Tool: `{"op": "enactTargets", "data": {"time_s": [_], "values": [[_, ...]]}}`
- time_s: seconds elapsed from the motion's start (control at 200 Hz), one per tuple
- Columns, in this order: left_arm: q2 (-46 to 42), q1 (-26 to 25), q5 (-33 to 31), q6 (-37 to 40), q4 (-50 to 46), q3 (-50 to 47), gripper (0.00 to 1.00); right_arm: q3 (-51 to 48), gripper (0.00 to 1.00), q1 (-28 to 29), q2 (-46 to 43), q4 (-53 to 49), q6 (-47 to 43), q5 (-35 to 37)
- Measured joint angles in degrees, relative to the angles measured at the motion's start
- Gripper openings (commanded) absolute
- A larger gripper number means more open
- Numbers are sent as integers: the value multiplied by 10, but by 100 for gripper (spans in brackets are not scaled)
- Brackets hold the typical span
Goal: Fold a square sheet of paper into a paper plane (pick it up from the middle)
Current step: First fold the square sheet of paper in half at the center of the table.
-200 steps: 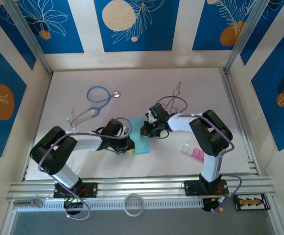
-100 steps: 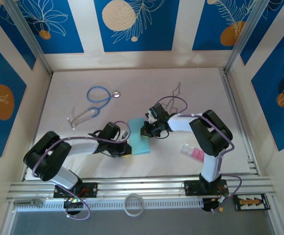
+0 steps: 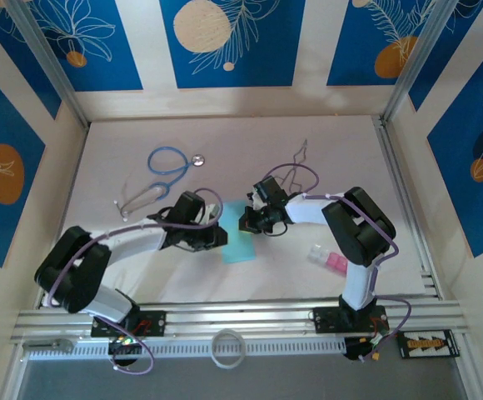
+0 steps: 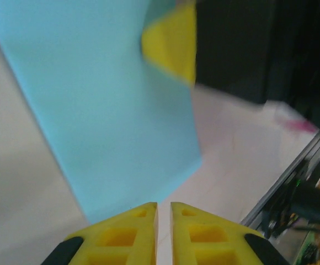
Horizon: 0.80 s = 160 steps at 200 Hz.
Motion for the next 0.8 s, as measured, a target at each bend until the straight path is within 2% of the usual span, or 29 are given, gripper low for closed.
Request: {"op": "enactTargets", "data": {"time_s": [0.175, 0.33, 0.8], "values": [[96, 43, 8, -10, 35, 58, 13, 0, 0, 0, 0, 0, -2, 0], [158, 49, 8, 1, 37, 101, 12, 0, 0, 0, 0, 0, -5, -1], [172, 60, 13, 17, 44, 93, 15, 0, 0, 0, 0, -1, -6, -2]]}}
